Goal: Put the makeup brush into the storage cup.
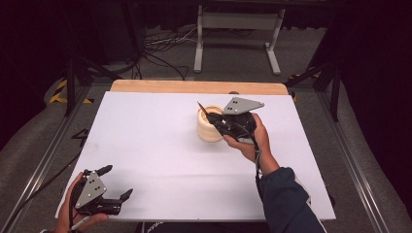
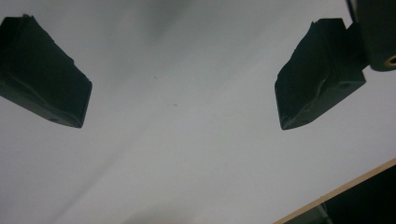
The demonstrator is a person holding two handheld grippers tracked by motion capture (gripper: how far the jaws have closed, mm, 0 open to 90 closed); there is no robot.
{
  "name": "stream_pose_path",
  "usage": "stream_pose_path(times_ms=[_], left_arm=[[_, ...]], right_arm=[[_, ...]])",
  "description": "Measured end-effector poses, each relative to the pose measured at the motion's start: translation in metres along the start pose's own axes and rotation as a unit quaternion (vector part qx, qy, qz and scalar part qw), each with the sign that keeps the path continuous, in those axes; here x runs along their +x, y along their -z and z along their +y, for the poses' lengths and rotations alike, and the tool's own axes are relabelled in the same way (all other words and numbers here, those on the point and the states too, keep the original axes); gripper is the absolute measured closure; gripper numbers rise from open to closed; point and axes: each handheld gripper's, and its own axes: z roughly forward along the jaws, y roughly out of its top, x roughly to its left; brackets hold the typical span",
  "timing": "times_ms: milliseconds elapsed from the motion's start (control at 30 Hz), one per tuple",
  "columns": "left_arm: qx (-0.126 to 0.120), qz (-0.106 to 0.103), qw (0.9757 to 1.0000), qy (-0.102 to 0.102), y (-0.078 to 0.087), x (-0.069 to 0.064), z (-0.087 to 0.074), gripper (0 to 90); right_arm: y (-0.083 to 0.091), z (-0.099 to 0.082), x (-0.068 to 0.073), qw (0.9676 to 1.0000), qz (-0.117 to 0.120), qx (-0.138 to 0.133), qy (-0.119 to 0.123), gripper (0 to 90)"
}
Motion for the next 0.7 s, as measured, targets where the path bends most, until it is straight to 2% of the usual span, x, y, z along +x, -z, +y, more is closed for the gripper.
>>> stream_pose_path(times_ms=[233,433,700], left_arm=[[-0.001,0.003,1.0000,0.000,0.000,0.000,0.000,4.8],[-0.004,0.003,1.0000,0.001,0.001,0.000,0.000,4.8],[-0.009,0.005,0.9999,0.004,0.001,0.002,0.001,4.7]], right_arm=[[0.004,0.000,-0.015,0.9993,-0.022,-0.026,-0.011,83.5],[0.007,0.002,-0.024,0.9983,-0.027,-0.047,-0.021,83.6],[0.010,0.004,-0.034,0.9944,-0.040,-0.090,-0.040,83.6]])
